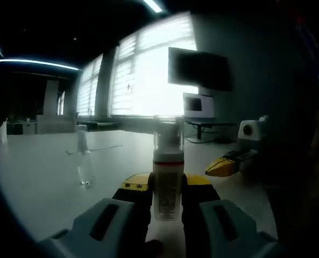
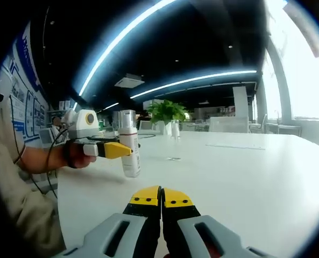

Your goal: Clamp pump bottle remove cover press pump head put on cover

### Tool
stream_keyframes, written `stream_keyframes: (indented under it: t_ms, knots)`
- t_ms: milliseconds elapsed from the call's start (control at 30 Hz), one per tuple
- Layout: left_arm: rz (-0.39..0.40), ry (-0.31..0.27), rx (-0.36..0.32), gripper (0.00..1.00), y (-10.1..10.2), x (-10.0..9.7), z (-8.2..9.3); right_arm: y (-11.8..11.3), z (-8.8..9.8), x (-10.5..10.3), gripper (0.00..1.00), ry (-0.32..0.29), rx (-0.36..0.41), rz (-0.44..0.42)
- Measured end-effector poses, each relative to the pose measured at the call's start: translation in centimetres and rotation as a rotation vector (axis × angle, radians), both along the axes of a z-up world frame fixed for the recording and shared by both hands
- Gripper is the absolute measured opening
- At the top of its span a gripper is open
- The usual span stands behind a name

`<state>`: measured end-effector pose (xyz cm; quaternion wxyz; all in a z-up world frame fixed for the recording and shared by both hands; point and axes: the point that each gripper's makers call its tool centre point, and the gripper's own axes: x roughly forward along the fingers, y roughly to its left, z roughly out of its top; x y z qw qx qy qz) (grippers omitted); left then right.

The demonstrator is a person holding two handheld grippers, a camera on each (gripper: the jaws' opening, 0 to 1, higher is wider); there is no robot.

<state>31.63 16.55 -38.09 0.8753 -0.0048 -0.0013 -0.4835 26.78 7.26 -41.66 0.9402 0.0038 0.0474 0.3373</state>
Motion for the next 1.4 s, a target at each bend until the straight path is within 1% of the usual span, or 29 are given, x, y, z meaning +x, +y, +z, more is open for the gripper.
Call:
stream_keyframes:
  t_ms: [67, 167, 267, 467, 567, 600, 700, 900, 1000, 1067, 1167, 1233, 1300, 1400]
  knots:
    - [0.009, -0.003, -0.002, 0.12, -0.4, 0.4, 0.3, -0.1, 0.1, 0.1, 0.0, -0.006, 0.0, -0.009]
    - [0.018, -0.005, -0.009, 0.12, -1.2, 0.9, 0.7, -0.7, 0.1, 0.4, 0.0, -0.018, -0.008, -0.052]
    - [0.026, -0.017, -0.002, 0.12, -1.7, 1.6, 0.9, -0.8, 0.3, 0.3, 0.0, -0.023, -0.001, -0.051]
    - [0.056, -0.017, 0.008, 0.12, -2.8, 3.2, 1.0, -0.7, 0.3, 0.3, 0.0, -0.028, 0.003, -0.053]
    - [0.065, -0.045, 0.034, 0.12, -3.4, 3.8, 0.9, -0.8, 0.3, 0.5, 0.0, -0.039, -0.012, -0.069]
    - [0.064, -0.046, 0.034, 0.12, -3.6, 3.9, 0.9, -0.9, 0.3, 0.6, 0.0, -0.037, -0.017, -0.073]
    - [0.085, -0.021, 0.027, 0.12, -3.8, 5.4, 0.6, -0.9, 0.3, 0.5, 0.0, -0.041, -0.019, -0.073]
    - [0.121, -0.013, 0.024, 0.12, -4.5, 7.4, 0.3, -1.1, 0.4, 0.7, 0.0, -0.038, -0.009, -0.074]
    - [0.13, 0.004, 0.019, 0.12, -5.0, 8.4, 0.1, -1.0, 0.4, 0.6, 0.0, -0.04, -0.015, -0.073]
    - [0.148, 0.0, 0.024, 0.12, -5.3, 9.3, 0.0, -1.0, 0.4, 0.6, 0.0, -0.04, -0.015, -0.074]
    - [0.167, 0.006, 0.02, 0.12, -6.0, 10.0, -0.1, -1.0, 0.4, 0.7, 0.0, -0.039, -0.015, -0.072]
    - [0.165, -0.019, 0.042, 0.12, -6.4, 10.6, -0.4, -1.0, 0.3, 0.7, 0.0, -0.039, -0.018, -0.074]
    - [0.177, -0.022, 0.05, 0.12, -6.8, 11.0, -0.7, -1.0, 0.3, 0.8, 0.0, -0.038, -0.02, -0.075]
    - [0.218, -0.016, 0.044, 0.12, -6.6, 11.9, -0.8, -1.0, 0.3, 0.8, 0.0, -0.037, -0.023, -0.074]
